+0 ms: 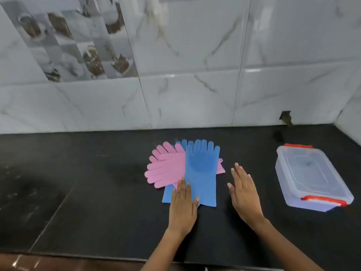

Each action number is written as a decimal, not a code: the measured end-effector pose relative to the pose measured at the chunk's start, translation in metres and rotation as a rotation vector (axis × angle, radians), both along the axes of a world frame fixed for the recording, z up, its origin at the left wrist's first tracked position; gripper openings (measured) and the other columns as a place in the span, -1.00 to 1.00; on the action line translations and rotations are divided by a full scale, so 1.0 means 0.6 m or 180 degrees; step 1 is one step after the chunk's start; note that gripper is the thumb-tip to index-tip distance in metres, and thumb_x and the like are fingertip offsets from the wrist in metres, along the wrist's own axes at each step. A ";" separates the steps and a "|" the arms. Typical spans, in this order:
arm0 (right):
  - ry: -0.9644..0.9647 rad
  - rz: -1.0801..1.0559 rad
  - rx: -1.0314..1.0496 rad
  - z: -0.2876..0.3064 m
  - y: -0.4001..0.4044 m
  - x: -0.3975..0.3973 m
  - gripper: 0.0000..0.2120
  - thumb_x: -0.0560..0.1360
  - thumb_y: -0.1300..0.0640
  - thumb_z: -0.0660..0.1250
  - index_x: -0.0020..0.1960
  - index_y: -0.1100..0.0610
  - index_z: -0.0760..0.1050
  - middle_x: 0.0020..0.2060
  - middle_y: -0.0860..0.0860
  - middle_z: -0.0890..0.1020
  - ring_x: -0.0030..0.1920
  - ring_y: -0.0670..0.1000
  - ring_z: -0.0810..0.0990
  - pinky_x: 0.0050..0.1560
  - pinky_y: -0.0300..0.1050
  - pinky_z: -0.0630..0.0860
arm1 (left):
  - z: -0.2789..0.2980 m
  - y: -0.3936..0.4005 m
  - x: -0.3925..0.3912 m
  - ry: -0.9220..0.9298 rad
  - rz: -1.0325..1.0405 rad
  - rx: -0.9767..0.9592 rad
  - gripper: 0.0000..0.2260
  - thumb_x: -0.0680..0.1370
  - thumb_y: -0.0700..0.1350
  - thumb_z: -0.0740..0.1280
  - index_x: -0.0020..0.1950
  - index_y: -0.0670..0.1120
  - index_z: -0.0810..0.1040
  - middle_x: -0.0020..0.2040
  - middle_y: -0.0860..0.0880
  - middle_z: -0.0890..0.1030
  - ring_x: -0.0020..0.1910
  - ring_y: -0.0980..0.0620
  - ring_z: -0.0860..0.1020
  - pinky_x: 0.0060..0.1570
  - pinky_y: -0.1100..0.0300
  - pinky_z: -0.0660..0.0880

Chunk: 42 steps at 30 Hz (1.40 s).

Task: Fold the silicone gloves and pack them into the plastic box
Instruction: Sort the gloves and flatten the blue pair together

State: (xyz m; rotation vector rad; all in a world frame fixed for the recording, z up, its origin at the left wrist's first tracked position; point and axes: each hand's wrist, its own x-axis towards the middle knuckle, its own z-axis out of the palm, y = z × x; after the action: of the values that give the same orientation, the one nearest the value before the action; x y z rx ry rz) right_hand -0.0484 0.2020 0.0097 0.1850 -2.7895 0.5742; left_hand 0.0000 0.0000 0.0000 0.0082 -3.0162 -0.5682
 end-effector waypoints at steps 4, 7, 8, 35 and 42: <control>-0.0190 0.0272 0.0112 -0.017 -0.002 0.006 -0.58 0.61 -0.04 0.07 0.42 0.07 0.31 0.46 0.00 0.30 0.48 -0.01 0.23 0.45 -0.14 -0.07 | -0.012 0.007 0.006 -0.0065 0.0147 0.0133 -0.51 0.65 0.08 -0.04 0.55 -0.08 0.07 0.58 -0.04 -0.06 0.56 0.03 -0.10 0.43 0.21 -0.28; -0.0187 0.0345 -0.0063 -0.023 -0.013 0.006 -0.61 0.60 -0.01 0.12 0.38 0.09 0.37 0.38 0.01 0.43 0.40 0.00 0.37 0.43 -0.13 0.09 | -0.015 0.019 0.000 0.0004 0.0152 0.0253 -0.54 0.65 0.08 0.00 0.53 -0.05 0.16 0.58 -0.03 0.00 0.56 0.04 -0.06 0.45 0.21 -0.23; -0.0200 0.0311 -0.0188 -0.020 -0.017 0.002 -0.62 0.59 0.00 0.15 0.37 0.10 0.38 0.35 0.03 0.47 0.36 0.01 0.42 0.41 -0.11 0.19 | -0.015 0.020 -0.006 0.0061 0.0162 0.0237 -0.55 0.65 0.08 0.01 0.51 -0.04 0.19 0.58 -0.04 0.00 0.56 0.03 -0.07 0.45 0.19 -0.23; -0.1001 -0.0981 -0.1203 -0.007 -0.103 -0.161 -0.83 0.48 0.26 0.35 0.07 0.18 0.60 -0.05 0.09 0.61 -0.17 0.00 0.55 -0.15 -0.19 0.47 | 0.016 -0.056 -0.252 -0.0050 0.0143 0.1514 -0.79 0.46 -0.35 0.36 0.08 -0.22 0.60 -0.03 -0.14 0.55 -0.12 0.04 0.44 -0.16 0.48 0.32; -0.0819 -0.1075 -0.1080 0.017 -0.006 -0.133 -0.78 0.51 0.24 0.33 0.15 0.17 0.58 0.03 0.10 0.60 -0.13 -0.05 0.51 -0.01 -0.17 0.48 | 0.011 0.048 -0.211 -0.0103 0.0004 0.1593 -0.86 0.51 -0.28 0.35 0.06 -0.20 0.57 0.00 -0.09 0.54 -0.13 0.11 0.39 -0.17 0.58 0.30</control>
State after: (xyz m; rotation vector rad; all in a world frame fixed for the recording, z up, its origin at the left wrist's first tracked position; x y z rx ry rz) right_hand -0.1281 0.1987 0.0201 -0.4508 -2.8086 1.0240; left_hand -0.1267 0.0289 0.0069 0.0469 -2.8131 -1.3111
